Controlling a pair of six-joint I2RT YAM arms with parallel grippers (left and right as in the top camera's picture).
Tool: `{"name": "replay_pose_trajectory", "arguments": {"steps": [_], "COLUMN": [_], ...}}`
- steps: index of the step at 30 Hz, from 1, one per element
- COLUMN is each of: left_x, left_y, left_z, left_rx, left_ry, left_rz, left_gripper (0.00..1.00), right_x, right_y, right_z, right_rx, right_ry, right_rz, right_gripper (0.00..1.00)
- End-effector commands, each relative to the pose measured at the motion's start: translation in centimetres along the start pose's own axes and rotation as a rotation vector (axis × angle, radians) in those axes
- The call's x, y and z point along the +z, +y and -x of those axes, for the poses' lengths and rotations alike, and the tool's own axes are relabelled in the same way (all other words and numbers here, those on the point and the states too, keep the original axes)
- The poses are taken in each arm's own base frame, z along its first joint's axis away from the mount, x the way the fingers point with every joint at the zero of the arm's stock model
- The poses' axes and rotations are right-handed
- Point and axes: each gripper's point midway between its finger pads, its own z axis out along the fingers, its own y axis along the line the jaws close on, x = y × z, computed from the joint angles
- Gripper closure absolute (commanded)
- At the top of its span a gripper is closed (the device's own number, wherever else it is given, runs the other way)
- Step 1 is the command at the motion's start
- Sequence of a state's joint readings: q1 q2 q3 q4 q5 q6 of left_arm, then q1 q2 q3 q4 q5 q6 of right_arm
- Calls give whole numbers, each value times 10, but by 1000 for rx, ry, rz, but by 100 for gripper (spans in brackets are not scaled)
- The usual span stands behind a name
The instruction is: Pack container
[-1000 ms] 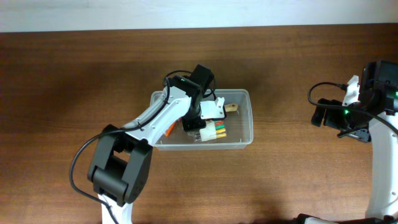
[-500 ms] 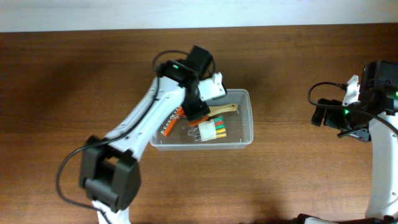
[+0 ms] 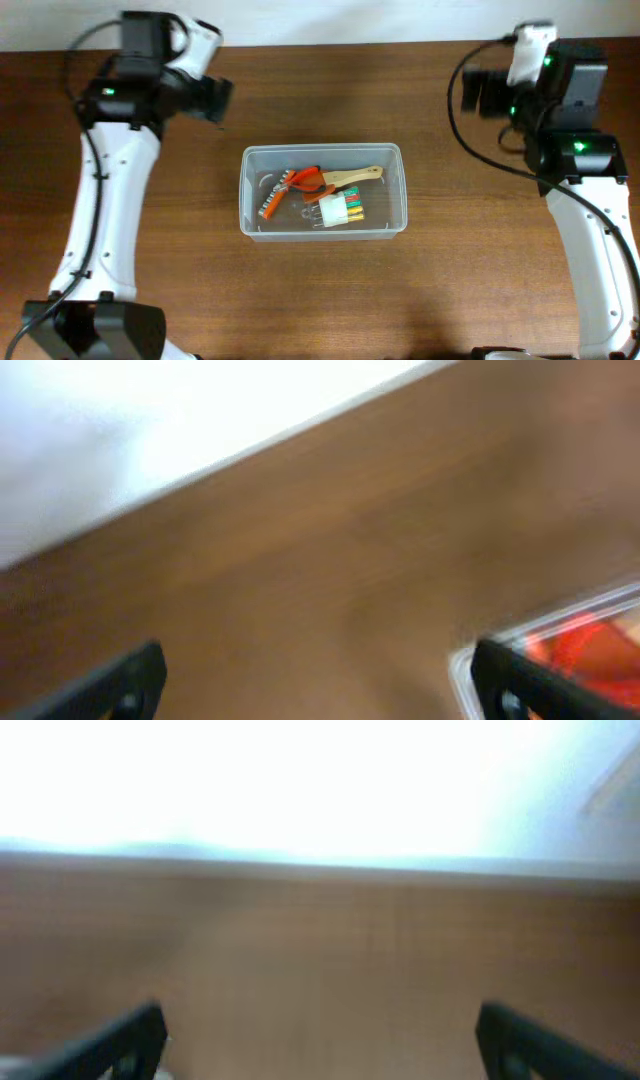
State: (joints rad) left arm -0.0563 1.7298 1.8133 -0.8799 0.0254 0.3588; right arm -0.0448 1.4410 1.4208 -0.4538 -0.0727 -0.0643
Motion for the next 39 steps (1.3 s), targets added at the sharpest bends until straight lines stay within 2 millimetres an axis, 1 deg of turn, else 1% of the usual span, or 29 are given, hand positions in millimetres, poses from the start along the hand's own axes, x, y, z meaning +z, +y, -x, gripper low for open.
{"name": "replay_pose_trajectory", "arguments": {"steps": [1,2,4,6,7,11,14,17,21,25,29,35,39], "left_x": [-8,-10,-16,-23,-29,-44,-57,-67,-76,-82,-83,-98,-110], "left_y": [46,54,63,67,65,57,49,35,19,4,-13,-24,-28], "left_z": [4,0,-14,-24,-29,-37,-48,-65,-95,-125,-158,-179,-184], "left_rx": [-118,-153,-195,-224,-234,-236,-245,-243,-240,-235,-253,-249,-246], "left_ry": [-57,-50,-7,26,37,23,-1,-31,-76,-160,-243,-395,-448], "left_rz": [97,116,143,160,164,164,163,149,161,189,213,261,278], "left_gripper": [1,1,1,1,1,1,1,1,1,1,1,1,1], "right_x": [-7,-7,-8,-9,-13,-30,-48,-69,-92,-109,-128,-142,-146], "right_y": [-2,-4,-13,-23,-26,-36,-38,-37,-31,-26,-22,-18,-16], "right_z": [34,34,22,15,14,6,2,-12,-47,-96,-141,-191,-212], "right_rx": [-25,-25,-53,-48,-47,-46,-45,-45,-45,-43,-30,-29,-30], "right_ry": [-134,-130,-81,-50,-42,-7,-20,-29,-35,-12,-30,-59,-40], "right_rz": [-16,-30,-84,-136,-154,-217,-241,-248,-239,-237,-238,-241,-240], "right_gripper": [1,1,1,1,1,1,1,1,1,1,1,1,1]}}
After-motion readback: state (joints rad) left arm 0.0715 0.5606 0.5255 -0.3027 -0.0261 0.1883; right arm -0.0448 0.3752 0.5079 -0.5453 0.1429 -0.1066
